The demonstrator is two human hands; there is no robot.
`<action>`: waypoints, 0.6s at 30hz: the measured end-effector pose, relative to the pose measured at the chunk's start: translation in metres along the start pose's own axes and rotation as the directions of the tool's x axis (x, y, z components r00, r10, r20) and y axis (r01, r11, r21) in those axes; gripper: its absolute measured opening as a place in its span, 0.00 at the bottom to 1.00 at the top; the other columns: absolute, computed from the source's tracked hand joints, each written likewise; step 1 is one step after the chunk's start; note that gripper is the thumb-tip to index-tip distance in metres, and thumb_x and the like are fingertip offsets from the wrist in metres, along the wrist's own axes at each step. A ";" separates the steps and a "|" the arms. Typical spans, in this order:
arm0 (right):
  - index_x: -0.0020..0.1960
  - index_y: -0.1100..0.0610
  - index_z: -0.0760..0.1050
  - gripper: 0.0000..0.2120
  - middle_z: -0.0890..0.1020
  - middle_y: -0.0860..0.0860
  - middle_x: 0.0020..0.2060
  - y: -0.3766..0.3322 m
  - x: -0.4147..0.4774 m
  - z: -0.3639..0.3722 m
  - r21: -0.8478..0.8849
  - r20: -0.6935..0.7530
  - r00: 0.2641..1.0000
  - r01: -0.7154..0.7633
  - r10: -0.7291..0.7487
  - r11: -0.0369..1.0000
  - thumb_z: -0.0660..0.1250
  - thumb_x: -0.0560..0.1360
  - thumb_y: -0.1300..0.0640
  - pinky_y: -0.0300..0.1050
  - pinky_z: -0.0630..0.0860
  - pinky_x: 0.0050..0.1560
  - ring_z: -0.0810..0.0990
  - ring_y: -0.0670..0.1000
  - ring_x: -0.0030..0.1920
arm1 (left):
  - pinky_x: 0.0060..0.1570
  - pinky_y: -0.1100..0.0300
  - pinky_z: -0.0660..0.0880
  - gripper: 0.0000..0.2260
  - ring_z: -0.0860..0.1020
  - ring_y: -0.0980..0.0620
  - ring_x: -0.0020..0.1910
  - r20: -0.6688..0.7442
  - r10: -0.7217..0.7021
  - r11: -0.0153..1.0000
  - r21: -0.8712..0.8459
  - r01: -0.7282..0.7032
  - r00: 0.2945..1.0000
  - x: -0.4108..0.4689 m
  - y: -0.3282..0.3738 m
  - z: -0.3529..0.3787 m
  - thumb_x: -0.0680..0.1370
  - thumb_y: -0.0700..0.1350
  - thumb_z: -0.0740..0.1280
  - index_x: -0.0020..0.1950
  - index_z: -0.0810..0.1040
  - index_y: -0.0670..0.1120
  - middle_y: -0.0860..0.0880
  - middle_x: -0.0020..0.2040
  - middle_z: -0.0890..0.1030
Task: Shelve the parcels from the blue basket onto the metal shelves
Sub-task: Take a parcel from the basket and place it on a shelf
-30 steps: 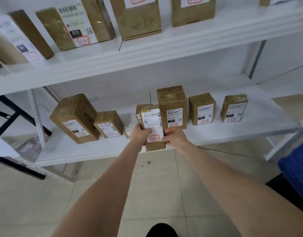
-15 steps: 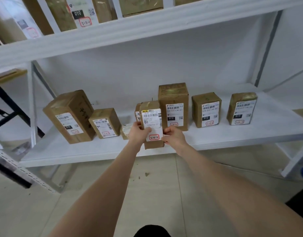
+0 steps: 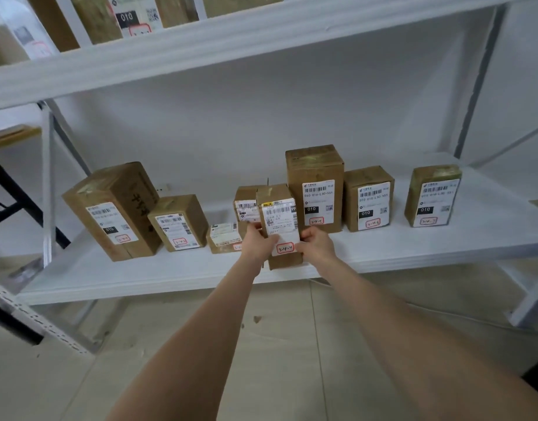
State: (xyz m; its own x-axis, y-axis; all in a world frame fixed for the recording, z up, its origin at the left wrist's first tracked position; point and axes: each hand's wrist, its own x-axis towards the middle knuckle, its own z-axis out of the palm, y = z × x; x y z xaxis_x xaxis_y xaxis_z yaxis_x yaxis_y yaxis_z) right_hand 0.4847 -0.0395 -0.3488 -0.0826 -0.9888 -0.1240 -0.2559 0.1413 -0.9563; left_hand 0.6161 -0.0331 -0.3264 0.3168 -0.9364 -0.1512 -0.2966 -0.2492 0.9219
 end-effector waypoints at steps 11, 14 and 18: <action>0.50 0.57 0.74 0.08 0.82 0.56 0.51 0.014 0.013 -0.007 -0.101 -0.130 0.992 -0.021 0.008 0.995 0.68 0.74 0.67 0.44 0.75 0.49 0.80 0.55 0.52 | 0.59 0.46 0.76 0.21 0.77 0.45 0.59 0.154 -0.013 1.000 -0.020 0.016 0.988 0.010 0.000 0.026 0.76 0.36 0.66 0.66 0.63 0.44 0.45 0.62 0.77; 0.56 0.59 0.73 0.11 0.81 0.56 0.54 0.015 0.011 -0.008 -0.154 -0.096 0.995 -0.019 0.004 0.988 0.69 0.75 0.63 0.43 0.73 0.47 0.79 0.56 0.54 | 0.60 0.49 0.75 0.20 0.76 0.44 0.61 0.177 -0.003 1.000 0.013 0.000 0.984 0.006 0.001 0.026 0.77 0.35 0.65 0.67 0.65 0.42 0.44 0.62 0.77; 0.69 0.57 0.65 0.28 0.75 0.55 0.64 0.004 0.003 -0.013 -0.312 -0.129 0.982 0.093 -0.139 0.946 0.72 0.73 0.59 0.51 0.76 0.57 0.77 0.57 0.61 | 0.57 0.54 0.73 0.22 0.75 0.44 0.63 0.149 0.077 0.982 0.157 -0.101 0.986 -0.008 0.012 0.019 0.76 0.35 0.66 0.68 0.66 0.42 0.44 0.63 0.76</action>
State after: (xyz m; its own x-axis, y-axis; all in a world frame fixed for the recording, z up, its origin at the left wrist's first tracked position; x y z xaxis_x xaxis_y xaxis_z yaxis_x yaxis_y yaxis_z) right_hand 0.4707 -0.0415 -0.3500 -0.1693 -0.9845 0.0451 -0.5498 0.0564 -0.8334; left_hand 0.5933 -0.0330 -0.3210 0.1554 -0.9791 -0.1310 -0.4646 -0.1894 0.8650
